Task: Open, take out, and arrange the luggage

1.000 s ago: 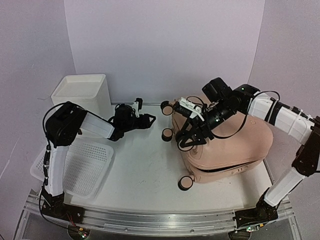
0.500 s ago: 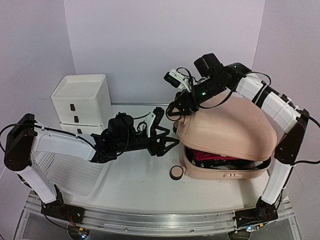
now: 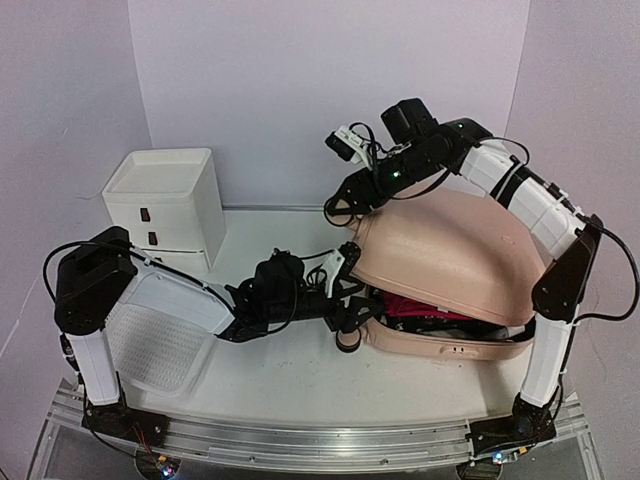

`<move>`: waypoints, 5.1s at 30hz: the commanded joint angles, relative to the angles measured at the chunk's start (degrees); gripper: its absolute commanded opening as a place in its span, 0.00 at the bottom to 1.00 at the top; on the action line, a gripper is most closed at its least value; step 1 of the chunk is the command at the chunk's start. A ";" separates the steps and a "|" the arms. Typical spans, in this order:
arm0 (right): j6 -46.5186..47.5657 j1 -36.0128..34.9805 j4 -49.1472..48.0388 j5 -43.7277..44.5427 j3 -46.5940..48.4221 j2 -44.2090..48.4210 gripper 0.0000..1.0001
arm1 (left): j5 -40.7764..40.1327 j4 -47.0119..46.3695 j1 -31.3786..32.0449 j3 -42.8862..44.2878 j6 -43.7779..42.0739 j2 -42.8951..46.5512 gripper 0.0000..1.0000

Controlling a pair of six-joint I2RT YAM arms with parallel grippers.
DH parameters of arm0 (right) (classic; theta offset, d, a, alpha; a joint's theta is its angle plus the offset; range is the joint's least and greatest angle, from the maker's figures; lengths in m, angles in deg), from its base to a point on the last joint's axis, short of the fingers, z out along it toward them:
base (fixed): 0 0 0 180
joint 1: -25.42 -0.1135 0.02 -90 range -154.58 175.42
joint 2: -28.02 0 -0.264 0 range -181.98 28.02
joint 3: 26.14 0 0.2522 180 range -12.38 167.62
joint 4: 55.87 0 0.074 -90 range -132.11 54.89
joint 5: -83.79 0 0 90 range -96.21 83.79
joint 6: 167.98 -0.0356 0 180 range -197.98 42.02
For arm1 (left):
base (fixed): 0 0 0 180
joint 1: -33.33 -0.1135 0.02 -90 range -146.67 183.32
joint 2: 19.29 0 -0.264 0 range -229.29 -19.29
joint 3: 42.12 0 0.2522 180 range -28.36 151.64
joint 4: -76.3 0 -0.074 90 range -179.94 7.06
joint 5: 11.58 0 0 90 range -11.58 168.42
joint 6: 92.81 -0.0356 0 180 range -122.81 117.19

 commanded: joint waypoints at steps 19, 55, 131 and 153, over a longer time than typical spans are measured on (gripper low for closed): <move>-8.52 17.65 18.18 26.97 -0.16 23.70 0.98 | -3.84 -8.27 -2.93 19.08 3.78 -2.05 0.79; 55.54 17.95 -10.33 50.12 -33.10 44.60 0.98 | -5.48 3.40 -8.90 46.03 -1.27 -11.30 0.76; 27.68 27.21 -54.89 27.64 22.80 -29.28 0.44 | 1.26 36.65 -18.05 46.21 26.99 -28.78 0.32; -18.64 26.39 -9.87 24.96 -49.00 36.44 0.98 | 9.44 37.04 -14.56 29.26 24.60 -9.92 0.76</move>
